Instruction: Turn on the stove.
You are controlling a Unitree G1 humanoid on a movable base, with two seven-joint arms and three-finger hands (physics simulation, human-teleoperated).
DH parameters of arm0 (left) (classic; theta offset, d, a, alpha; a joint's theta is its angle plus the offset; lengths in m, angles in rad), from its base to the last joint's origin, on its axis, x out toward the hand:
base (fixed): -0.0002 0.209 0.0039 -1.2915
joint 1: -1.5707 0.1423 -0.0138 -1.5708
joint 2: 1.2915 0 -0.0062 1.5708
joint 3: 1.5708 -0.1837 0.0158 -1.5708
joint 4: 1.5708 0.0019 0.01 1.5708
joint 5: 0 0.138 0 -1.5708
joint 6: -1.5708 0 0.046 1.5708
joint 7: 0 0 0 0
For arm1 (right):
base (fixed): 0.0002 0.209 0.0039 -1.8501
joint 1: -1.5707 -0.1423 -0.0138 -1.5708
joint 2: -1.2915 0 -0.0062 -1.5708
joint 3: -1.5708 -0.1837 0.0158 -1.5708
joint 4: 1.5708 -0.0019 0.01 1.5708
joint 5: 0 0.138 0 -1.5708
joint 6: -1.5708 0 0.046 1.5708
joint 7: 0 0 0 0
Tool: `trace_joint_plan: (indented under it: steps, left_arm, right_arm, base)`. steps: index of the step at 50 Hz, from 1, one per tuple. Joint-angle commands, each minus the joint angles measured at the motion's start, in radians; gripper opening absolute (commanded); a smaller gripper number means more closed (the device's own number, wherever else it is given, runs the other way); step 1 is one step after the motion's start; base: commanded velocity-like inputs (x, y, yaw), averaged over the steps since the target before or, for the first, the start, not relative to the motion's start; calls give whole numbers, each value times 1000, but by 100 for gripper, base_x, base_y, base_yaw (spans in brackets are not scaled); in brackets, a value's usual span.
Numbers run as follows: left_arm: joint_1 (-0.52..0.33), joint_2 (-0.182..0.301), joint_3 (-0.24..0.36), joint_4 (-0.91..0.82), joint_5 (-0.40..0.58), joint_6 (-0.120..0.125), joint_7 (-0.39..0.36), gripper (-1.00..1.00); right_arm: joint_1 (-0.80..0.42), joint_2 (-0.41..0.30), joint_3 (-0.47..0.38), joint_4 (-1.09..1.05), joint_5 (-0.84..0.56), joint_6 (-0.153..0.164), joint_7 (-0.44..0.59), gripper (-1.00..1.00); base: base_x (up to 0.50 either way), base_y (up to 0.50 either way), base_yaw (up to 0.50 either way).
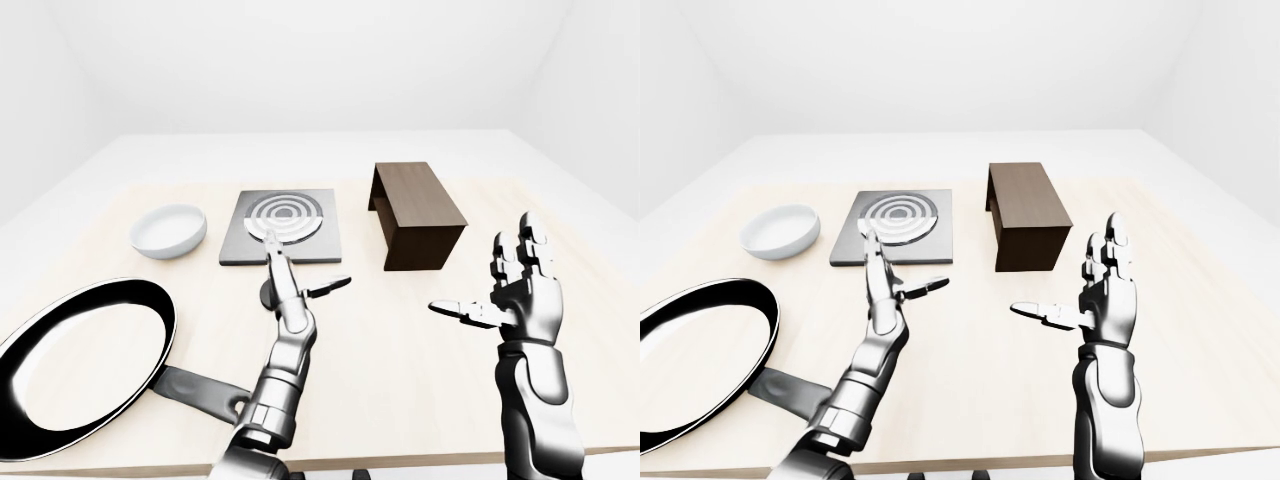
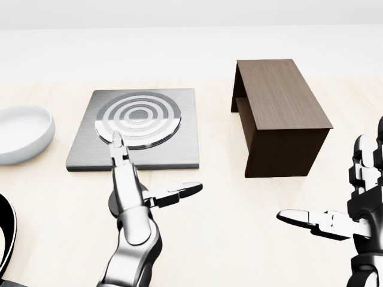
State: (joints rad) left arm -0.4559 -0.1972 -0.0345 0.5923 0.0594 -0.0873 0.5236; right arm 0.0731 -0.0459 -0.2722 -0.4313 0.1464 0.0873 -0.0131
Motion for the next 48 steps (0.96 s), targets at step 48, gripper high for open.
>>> trace_joint_plan:
  steps: [48]
  left_arm:
    - [172, 29, -130, -1238, 208, 175, 0, 100]
  right_arm:
    - [1, 3, 11, 5, -3, 0, 3, 100]
  base:
    - [0, 0, 0]
